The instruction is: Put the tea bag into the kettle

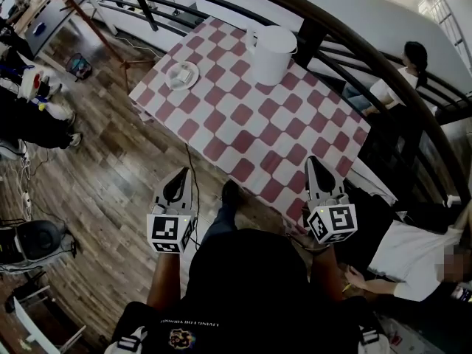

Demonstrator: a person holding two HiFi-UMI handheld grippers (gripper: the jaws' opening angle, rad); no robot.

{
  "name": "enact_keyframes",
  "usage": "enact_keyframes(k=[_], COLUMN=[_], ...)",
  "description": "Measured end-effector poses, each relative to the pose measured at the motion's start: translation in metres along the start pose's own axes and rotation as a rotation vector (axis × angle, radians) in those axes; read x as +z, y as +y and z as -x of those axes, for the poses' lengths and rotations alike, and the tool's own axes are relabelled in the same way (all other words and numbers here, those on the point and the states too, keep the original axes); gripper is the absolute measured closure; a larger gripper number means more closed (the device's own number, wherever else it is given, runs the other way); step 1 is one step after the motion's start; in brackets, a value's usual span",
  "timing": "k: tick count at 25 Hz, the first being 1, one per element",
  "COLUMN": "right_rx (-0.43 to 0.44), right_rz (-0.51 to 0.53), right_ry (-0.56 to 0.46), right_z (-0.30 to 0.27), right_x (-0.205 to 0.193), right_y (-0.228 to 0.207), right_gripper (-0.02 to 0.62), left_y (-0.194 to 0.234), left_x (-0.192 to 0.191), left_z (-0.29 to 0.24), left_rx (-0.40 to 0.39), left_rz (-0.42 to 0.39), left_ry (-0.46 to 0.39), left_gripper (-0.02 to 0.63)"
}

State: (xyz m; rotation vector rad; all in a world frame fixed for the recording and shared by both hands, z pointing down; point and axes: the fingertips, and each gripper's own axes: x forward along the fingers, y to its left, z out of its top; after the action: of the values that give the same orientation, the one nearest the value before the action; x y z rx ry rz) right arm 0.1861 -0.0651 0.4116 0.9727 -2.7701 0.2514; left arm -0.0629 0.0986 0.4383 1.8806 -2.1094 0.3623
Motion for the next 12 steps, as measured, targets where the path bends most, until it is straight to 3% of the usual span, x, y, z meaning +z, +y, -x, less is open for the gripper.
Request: enact_keyframes(k=[12], right_rx=[-0.06], right_rz=[-0.002], right_ry=[0.008], right_z=[-0.039], right_x=[0.007], right_y=[-0.006], right_gripper=[0.577], left_y=[0.032], left_x=[0.01], left_z=[-0.043], left_rx=[-0.049], left_rz=[-0.003], left_ry=[0.007], left_gripper=[0.598])
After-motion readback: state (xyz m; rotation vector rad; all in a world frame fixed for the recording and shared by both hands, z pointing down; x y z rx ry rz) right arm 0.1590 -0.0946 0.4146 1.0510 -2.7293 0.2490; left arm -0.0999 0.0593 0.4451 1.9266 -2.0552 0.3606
